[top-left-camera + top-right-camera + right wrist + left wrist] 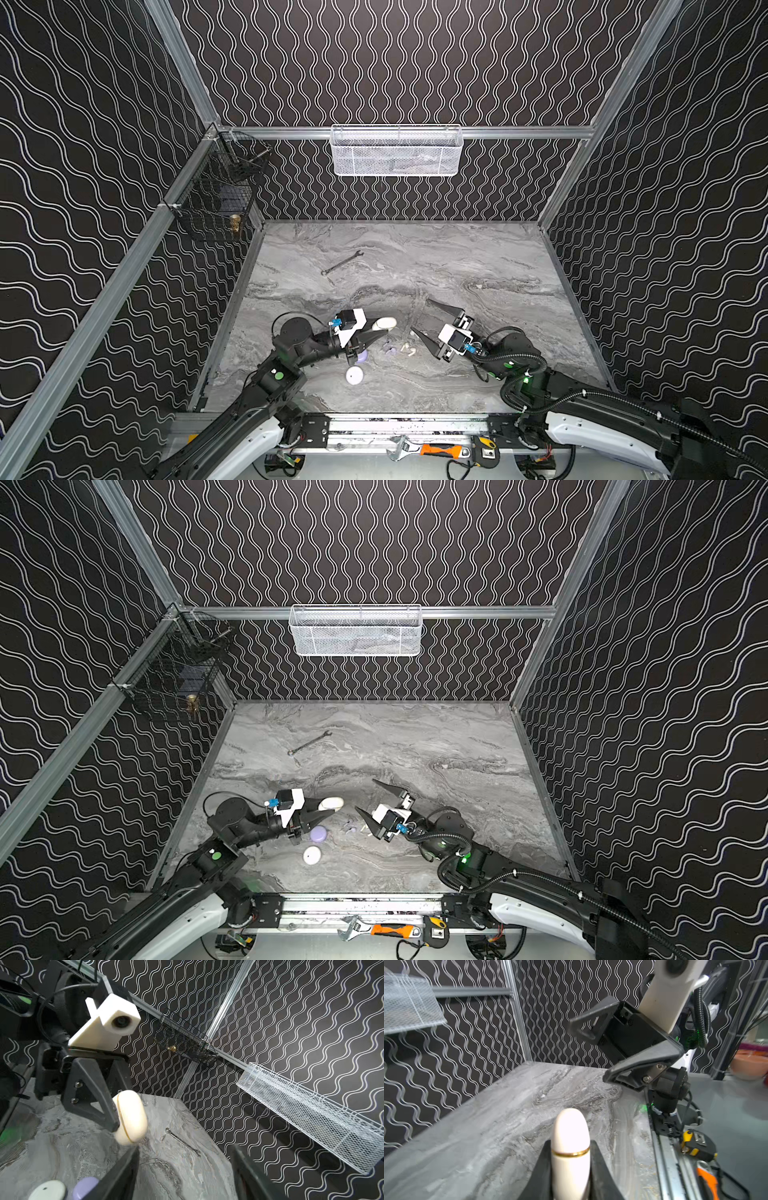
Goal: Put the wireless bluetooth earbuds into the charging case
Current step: 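Grasp the beige case with the left gripper while the right gripper holds it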
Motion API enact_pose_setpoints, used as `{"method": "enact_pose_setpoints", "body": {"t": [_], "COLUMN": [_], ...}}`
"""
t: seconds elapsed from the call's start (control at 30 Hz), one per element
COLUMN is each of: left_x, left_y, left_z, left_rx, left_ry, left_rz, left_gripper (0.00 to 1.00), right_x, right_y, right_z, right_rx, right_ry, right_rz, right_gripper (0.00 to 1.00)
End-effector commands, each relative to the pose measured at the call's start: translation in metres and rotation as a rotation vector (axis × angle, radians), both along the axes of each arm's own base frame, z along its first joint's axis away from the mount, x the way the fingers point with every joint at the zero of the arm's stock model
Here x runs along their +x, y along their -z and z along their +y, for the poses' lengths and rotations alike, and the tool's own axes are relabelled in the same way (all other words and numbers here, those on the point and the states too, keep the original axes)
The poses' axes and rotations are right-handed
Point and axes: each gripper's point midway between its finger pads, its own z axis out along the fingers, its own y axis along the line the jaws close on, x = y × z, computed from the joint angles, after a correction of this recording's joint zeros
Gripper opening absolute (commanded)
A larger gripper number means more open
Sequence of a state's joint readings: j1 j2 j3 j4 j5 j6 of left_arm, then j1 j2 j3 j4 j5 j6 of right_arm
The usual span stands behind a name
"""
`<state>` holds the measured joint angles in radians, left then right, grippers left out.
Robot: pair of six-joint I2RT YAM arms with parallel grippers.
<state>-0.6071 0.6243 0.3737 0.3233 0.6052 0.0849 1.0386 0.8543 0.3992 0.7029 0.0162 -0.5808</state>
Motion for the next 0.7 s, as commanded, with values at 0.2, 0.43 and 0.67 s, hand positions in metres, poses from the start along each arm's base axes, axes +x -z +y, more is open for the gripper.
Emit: {"method": "enact_pose_setpoints", "body": {"t": [0.2, 0.43, 0.67], "left_x": [0.000, -0.010, -0.014], "left_y": [0.000, -0.004, -0.004], "left_z": [-0.007, -0.008, -0.009], "left_rx": [0.028, 0.010, 0.011], "left_ry": [0.046, 0.091, 0.112], "left_rz": [-0.053, -0.074, -0.082], "left_gripper": [0.00, 0.00, 0.00], "right_x": [-0.016, -0.004, 0.009], "right_y": [0.005, 0.010, 0.003], "right_z": [0.028, 0.037, 0.041], "right_rx": [-0.044, -0.055, -0.037], "right_ry": [-0.171, -0.134, -0.084], "right_rz": [0.063, 0.080, 0.088], "right_gripper": [0.68, 0.65, 0.58]}}
